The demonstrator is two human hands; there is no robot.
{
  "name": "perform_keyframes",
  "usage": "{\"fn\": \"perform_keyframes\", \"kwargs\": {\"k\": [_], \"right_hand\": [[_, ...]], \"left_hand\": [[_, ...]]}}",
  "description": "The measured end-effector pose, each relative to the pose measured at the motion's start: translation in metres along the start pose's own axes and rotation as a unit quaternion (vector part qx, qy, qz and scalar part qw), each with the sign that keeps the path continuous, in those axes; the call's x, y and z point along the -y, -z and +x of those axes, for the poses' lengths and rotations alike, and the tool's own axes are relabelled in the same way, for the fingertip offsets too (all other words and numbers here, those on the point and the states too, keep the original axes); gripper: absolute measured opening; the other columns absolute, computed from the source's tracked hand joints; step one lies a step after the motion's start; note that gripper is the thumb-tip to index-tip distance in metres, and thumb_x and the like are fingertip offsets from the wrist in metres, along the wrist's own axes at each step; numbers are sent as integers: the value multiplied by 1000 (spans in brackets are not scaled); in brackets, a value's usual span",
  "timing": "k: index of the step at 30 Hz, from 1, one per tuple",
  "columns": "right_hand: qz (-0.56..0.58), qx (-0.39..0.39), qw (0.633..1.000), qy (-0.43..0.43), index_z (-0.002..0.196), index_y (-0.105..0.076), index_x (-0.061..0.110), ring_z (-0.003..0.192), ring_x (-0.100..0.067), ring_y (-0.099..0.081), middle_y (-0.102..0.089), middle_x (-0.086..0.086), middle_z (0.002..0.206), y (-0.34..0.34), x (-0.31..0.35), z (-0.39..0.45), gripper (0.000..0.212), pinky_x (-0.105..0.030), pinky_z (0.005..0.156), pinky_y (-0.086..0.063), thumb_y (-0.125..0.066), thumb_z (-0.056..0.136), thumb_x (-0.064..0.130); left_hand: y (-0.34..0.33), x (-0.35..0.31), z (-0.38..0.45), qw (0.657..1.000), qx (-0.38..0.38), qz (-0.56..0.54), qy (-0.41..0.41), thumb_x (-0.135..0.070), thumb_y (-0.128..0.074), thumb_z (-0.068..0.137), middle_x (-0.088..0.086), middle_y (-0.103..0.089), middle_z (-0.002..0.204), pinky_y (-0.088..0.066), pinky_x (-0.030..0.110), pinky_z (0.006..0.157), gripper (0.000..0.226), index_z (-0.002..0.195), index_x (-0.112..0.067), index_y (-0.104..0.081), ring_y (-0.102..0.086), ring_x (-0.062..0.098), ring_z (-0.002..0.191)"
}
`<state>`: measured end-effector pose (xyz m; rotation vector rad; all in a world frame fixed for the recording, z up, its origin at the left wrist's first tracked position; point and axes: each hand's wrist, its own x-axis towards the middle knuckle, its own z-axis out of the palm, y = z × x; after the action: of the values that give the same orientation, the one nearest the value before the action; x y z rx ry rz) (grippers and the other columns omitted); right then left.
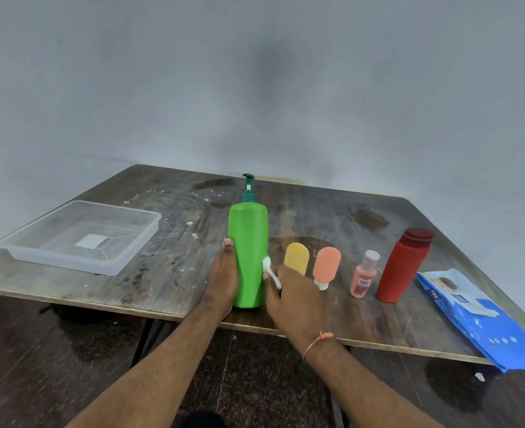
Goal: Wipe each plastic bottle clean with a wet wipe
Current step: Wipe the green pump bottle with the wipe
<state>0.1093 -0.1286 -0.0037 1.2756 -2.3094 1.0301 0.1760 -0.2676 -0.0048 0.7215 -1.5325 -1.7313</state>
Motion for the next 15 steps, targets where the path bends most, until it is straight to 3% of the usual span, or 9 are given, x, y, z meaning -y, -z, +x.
{"fn": "perform_keyframes", "kwargs": {"k": [3,7,12,15], "right_hand": [[-32,35,999,11,102,-67,27,78,-19,-67,-72,5,89,-1,-8,-22,23,-36,66,-46,-52,106,43],[-24,6,999,26,105,-70,29,80,-16,-69,-75,9,91,-2,-11,-23,18,-34,65,-49,-56,104,42],[7,-56,998,37,131,-72,32,99,-11,-74,-77,13,123,6,0,2,31,-31,76,-61,-59,104,38],[10,-42,996,78,136,-70,35,97,-12,-74,-74,14,124,6,-2,6,37,-31,72,-61,-54,103,36]], "left_hand": [[0,1,0,1000,-8,8,-7,-55,-23,110,6,-78,90,-61,33,67,57,105,-21,-69,-76,20,80],[-3,-1,-4,1000,-6,14,-17,-48,-22,112,-2,-75,85,-58,21,60,50,98,-27,-65,-73,4,69],[-2,0,-4,1000,1,-1,-10,-65,-25,99,7,-78,102,-60,30,70,60,111,-25,-67,-77,19,89],[-1,0,-2,1000,-5,-6,-5,-59,-24,106,10,-79,102,-60,33,69,57,111,-24,-68,-77,21,87]]}}
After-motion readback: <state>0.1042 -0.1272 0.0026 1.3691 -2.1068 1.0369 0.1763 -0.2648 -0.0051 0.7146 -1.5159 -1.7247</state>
